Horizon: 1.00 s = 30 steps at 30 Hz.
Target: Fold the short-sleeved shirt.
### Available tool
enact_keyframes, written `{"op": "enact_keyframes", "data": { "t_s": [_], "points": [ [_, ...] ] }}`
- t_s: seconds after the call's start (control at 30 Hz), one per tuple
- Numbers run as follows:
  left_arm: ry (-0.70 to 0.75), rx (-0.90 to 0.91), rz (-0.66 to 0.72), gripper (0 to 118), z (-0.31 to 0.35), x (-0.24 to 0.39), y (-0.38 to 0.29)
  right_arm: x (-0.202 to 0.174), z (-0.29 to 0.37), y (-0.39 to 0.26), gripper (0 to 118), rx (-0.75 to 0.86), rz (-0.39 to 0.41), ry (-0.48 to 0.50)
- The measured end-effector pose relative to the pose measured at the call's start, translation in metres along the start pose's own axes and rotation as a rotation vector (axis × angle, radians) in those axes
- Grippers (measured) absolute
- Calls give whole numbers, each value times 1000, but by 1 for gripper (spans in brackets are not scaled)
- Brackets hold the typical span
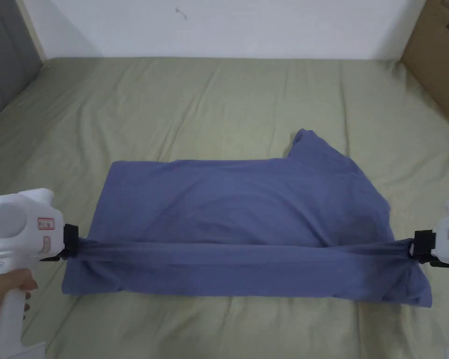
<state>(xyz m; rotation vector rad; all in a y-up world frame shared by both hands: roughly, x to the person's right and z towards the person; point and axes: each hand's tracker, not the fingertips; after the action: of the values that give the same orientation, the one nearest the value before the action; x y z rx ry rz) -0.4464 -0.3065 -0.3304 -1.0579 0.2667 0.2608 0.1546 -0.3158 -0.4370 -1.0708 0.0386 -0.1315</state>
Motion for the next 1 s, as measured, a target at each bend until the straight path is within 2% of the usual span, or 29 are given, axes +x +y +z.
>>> {"op": "enact_keyframes", "data": {
  "t_s": [0.1, 0.13, 0.2, 0.23, 0.27, 0.37, 0.4, 0.43, 0.47, 0.5, 0.53, 0.63, 0.67, 0.73, 0.8, 0.83, 0.87, 0.9, 0.93, 0.97, 1.0],
  "points": [
    [6, -14, -11, 5, -19, 4, 6, -7, -21, 6, 9, -24, 32, -9],
    [16, -19, -8, 25, -21, 5, 6, -10, -25, 6, 15, -47, 56, -33],
    [46, -17, -19, 81, -20, 6, 3, -12, -24, 3, 47, -45, 66, -49],
    [51, -16, -25, 105, -18, 2, -2, -12, -21, 0, 55, -40, 68, -53],
    [34, -10, -17, 108, -12, 0, -6, -10, -14, -3, 55, -23, 69, -40],
    [4, 13, 0, 106, 8, -8, -20, -6, 10, -12, 55, 23, 63, -36],
    [4, 15, 5, 100, 14, -9, -25, -5, 18, -16, 55, 39, 66, -34],
    [-8, 32, 6, 79, 22, -10, -34, -3, 28, -22, 52, 68, 68, -22],
    [-26, 50, 6, 48, 30, -11, -43, -3, 37, -30, 44, 91, 74, -9],
    [-31, 53, 6, 14, 33, -12, -51, -3, 42, -37, 28, 96, 76, -2],
    [-26, 54, 0, 0, 36, -10, -61, -5, 48, -46, 0, 101, 76, -3],
    [-24, 30, -39, 0, 38, -9, -89, -5, 55, -70, 0, 117, 38, 24],
    [-43, 44, -27, 0, 40, -10, -95, -5, 55, -78, 0, 95, 38, 61],
    [-82, 68, 37, 1, 42, -14, -100, -8, 51, -91, 0, 78, 30, 47],
    [-63, 69, 64, 10, 35, -16, -94, -9, 47, -101, 0, 57, 43, 43],
    [-45, 57, 68, 10, 31, -18, -88, -10, 43, -105, 0, 45, 39, 38],
    [-18, 49, 82, 30, 25, -18, -82, -10, 41, -108, 0, 31, 35, 36],
    [-20, 49, 84, 55, 17, -18, -77, -10, 39, -110, 0, 28, 31, 37],
    [-23, 46, 82, 86, 9, -19, -70, -10, 38, -112, 0, 25, 21, 39],
    [-17, 37, 90, 98, 2, -19, -64, -10, 36, -114, 0, 17, 16, 44],
    [-5, 26, 89, 100, -5, -19, -59, -10, 35, -114, 0, 13, 15, 45]
  ]
}}
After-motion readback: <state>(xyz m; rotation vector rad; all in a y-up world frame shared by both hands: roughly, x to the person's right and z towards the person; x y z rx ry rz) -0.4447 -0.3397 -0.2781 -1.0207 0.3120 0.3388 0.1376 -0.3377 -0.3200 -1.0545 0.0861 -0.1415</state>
